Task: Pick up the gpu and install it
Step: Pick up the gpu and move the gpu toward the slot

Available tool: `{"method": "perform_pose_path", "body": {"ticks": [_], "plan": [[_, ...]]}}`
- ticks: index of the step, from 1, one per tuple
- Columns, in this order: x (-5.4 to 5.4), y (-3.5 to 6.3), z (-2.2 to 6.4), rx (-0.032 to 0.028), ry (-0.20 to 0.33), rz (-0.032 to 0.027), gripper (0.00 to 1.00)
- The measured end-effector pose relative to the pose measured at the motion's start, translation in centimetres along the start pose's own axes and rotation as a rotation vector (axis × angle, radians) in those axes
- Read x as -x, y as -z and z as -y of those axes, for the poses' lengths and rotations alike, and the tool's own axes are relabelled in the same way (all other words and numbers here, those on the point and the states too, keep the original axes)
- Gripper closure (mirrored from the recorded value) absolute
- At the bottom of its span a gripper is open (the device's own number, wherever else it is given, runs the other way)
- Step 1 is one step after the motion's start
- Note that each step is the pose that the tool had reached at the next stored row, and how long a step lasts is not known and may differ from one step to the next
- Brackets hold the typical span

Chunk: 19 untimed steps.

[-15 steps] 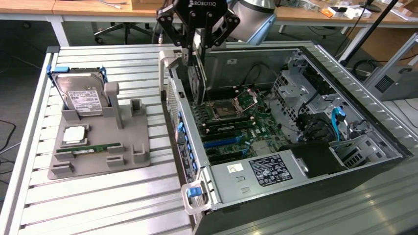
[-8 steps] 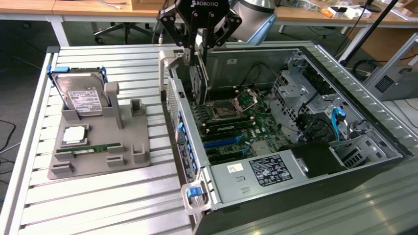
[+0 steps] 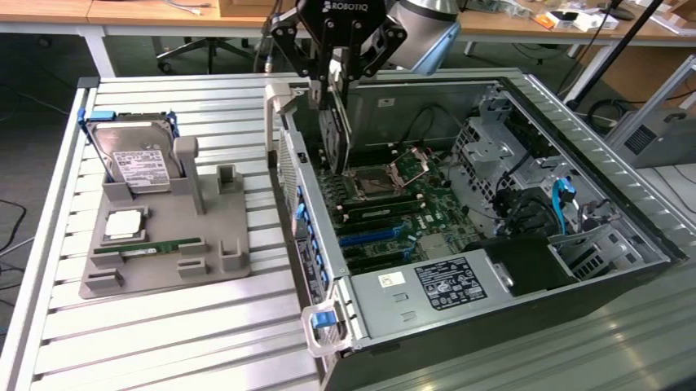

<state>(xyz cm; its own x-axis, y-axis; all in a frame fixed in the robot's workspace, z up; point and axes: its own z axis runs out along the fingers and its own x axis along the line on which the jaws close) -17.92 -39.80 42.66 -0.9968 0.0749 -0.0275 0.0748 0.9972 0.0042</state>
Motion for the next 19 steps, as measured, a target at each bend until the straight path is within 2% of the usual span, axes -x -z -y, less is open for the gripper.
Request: {"method": "perform_pose_path", "body": {"ticks": [19], "plan": [[0.78,-0.04,-0.06,-0.0079,0.0,0.0006,0.73]]}}
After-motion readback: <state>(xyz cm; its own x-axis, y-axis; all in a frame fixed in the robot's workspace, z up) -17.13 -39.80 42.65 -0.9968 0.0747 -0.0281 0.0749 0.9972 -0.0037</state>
